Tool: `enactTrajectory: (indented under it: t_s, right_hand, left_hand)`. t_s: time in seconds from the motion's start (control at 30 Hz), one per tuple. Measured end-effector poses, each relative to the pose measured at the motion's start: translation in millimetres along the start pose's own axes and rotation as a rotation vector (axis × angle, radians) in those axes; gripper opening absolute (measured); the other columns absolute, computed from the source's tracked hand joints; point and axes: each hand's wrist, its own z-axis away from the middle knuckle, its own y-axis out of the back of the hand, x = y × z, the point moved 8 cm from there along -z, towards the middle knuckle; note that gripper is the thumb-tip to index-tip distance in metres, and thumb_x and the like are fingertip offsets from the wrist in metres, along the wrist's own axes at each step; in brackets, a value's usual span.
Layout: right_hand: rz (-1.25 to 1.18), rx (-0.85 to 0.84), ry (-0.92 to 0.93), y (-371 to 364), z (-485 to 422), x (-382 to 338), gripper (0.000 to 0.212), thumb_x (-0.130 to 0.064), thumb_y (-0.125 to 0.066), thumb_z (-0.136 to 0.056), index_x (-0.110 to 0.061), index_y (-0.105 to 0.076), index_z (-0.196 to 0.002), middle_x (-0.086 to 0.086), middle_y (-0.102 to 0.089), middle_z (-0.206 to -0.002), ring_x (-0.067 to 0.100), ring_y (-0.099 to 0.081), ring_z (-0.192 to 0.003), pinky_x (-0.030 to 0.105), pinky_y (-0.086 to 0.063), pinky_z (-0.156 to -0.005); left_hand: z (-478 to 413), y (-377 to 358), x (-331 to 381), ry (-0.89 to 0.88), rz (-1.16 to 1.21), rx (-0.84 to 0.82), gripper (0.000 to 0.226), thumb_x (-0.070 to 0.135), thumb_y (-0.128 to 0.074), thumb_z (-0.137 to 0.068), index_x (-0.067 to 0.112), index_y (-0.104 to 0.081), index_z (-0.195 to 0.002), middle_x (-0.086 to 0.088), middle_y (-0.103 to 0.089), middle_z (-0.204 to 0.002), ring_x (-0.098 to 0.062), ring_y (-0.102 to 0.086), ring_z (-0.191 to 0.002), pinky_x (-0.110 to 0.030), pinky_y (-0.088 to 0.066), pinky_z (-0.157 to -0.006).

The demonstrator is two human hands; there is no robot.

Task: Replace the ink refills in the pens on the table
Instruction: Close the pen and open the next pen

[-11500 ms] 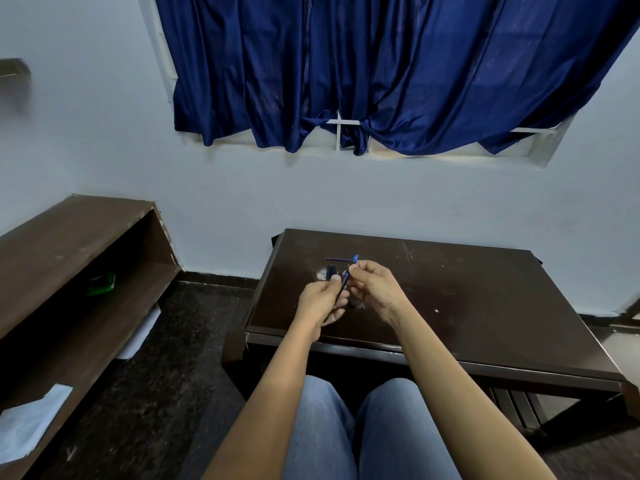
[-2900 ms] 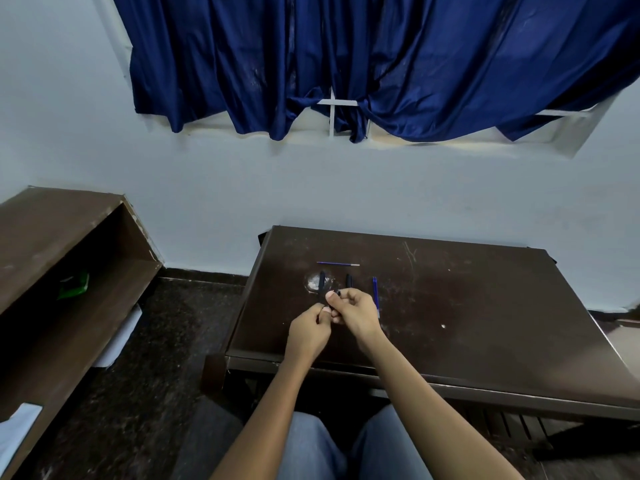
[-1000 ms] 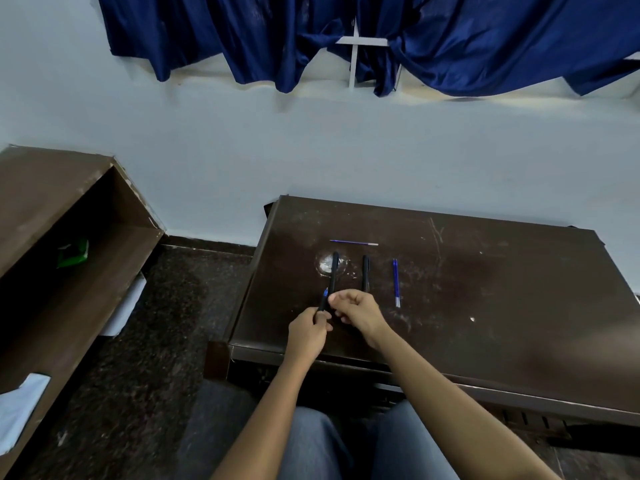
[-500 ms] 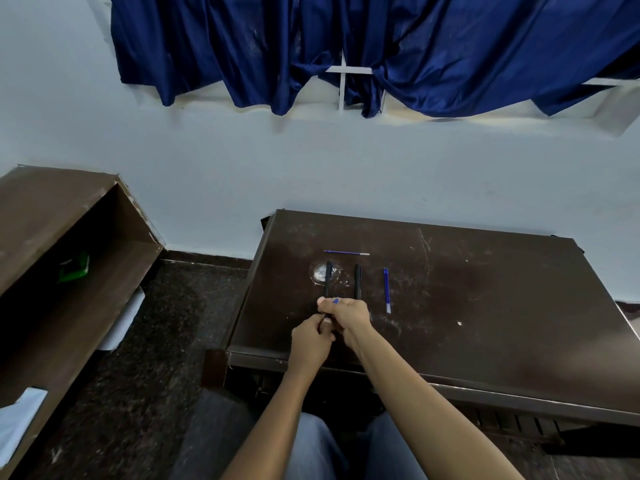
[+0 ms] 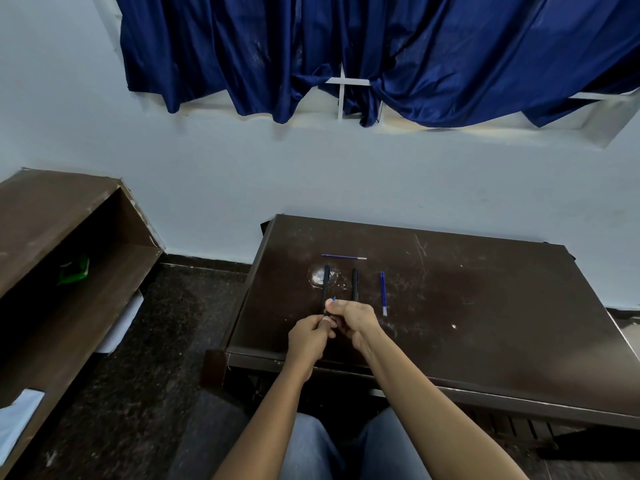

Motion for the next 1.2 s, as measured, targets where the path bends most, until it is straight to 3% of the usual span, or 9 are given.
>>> enactTrajectory:
  t_s: [0.17, 0.33, 0.47, 0.6, 0.67, 0.8, 0.93, 1.1, 1.2]
  right_hand:
    - [0.032, -0.078, -0.027, -2.0, 2.1, 1.6, 0.010, -0.013, -0.069, -0.082, -0.003, -0.072, -0.080, 0.000, -0.062, -0.052, 0.011, -0.050, -0.044, 0.024, -0.048, -0.058]
    - [-0.066, -0.143, -0.030, -5.4, 6.2, -1.7, 0.015, -0.006, -0.064, -0.086, -0.001, -0.072, -0.098, 0.009, -0.071, -0.083, 0.008, -0.055, -0.046, 0.028, -0.050, -0.064]
    - [-0.091, -0.224, 0.009, -12.0, 11.5, -7.2, 0.022, -0.004, -0.050, -0.095, 0.002, -0.067, -0.107, 0.011, -0.071, -0.091, 0.010, -0.052, -0.050, 0.025, -0.046, -0.051]
    - [0.035, -0.224, 0.039, -15.9, 16.5, -9.9, 0.011, -0.018, -0.066, -0.089, -0.008, -0.065, -0.086, 0.002, -0.063, -0.065, 0.008, -0.053, -0.047, 0.022, -0.048, -0.055]
    - [-0.001, -0.196, 0.013, -13.6, 14.3, -8.2, 0.005, -0.013, -0.066, -0.088, -0.008, -0.067, -0.090, 0.003, -0.066, -0.069, 0.009, -0.057, -0.049, 0.023, -0.049, -0.054]
    - [-0.073, -0.196, -0.058, -13.0, 14.8, -5.5, 0.020, -0.005, -0.052, -0.094, -0.011, -0.065, -0.108, 0.003, -0.073, -0.096, 0.009, -0.065, -0.066, 0.024, -0.050, -0.057]
    - [-0.012, -0.197, -0.056, -14.0, 18.2, -1.8, 0.006, -0.012, -0.065, -0.088, -0.012, -0.062, -0.094, -0.004, -0.066, -0.064, 0.004, -0.062, -0.054, 0.021, -0.048, -0.051]
    - [-0.080, -0.223, -0.092, -14.4, 12.9, -1.5, 0.017, -0.005, -0.053, -0.093, -0.012, -0.064, -0.105, 0.001, -0.073, -0.088, 0.010, -0.066, -0.069, 0.025, -0.052, -0.059]
    - [0.025, -0.253, -0.079, -17.6, 17.0, -0.6, 0.004, -0.014, -0.060, -0.091, -0.013, -0.062, -0.088, -0.002, -0.062, -0.067, 0.005, -0.057, -0.052, 0.019, -0.048, -0.053]
  left_hand:
    - [8.0, -10.4, -5.0, 0.192, 0.254, -0.177, 0.024, 0.022, -0.047, -0.098, 0.015, -0.067, -0.087, 0.002, -0.052, -0.070, -0.005, -0.032, -0.043, -0.018, -0.022, -0.038]
    - [12.3, -19.8, -11.8, 0.395, 0.628, -0.282, 0.028, 0.025, -0.048, -0.099, 0.013, -0.064, -0.079, 0.004, -0.048, -0.063, -0.002, -0.026, -0.042, -0.015, -0.017, -0.036]
    - [6.0, -8.4, -0.5, 0.191, 0.348, -0.209, 0.023, 0.019, -0.047, -0.098, 0.012, -0.066, -0.089, 0.003, -0.056, -0.069, -0.002, -0.031, -0.042, -0.016, -0.021, -0.038]
    - [0.9, 1.0, 5.9, 0.060, 0.173, -0.099, 0.019, 0.017, -0.052, -0.094, 0.012, -0.070, -0.096, 0.001, -0.065, -0.073, -0.004, -0.039, -0.045, -0.017, -0.029, -0.040]
    - [-1.1, 1.3, 4.8, 0.041, 0.147, -0.084, 0.019, 0.019, -0.053, -0.094, 0.014, -0.071, -0.094, 0.000, -0.065, -0.073, -0.006, -0.041, -0.047, -0.018, -0.031, -0.041]
    - [-5.5, 1.9, -1.8, 0.037, 0.113, -0.069, 0.021, 0.023, -0.052, -0.094, 0.015, -0.070, -0.092, -0.007, -0.062, -0.075, -0.007, -0.041, -0.049, -0.020, -0.032, -0.042]
    - [-6.8, 0.6, -3.5, 0.026, 0.101, -0.078, 0.021, 0.022, -0.052, -0.094, 0.015, -0.071, -0.092, -0.002, -0.064, -0.071, -0.006, -0.041, -0.047, -0.019, -0.032, -0.041]
    - [-12.3, 0.2, -8.8, 0.022, 0.064, -0.075, 0.021, 0.025, -0.050, -0.095, 0.016, -0.068, -0.094, -0.008, -0.060, -0.077, -0.007, -0.041, -0.048, -0.019, -0.032, -0.041]
    - [-13.5, -0.3, -8.3, 0.012, 0.068, -0.088, 0.021, 0.025, -0.051, -0.093, 0.015, -0.070, -0.091, -0.008, -0.059, -0.074, -0.007, -0.040, -0.047, -0.020, -0.031, -0.041]
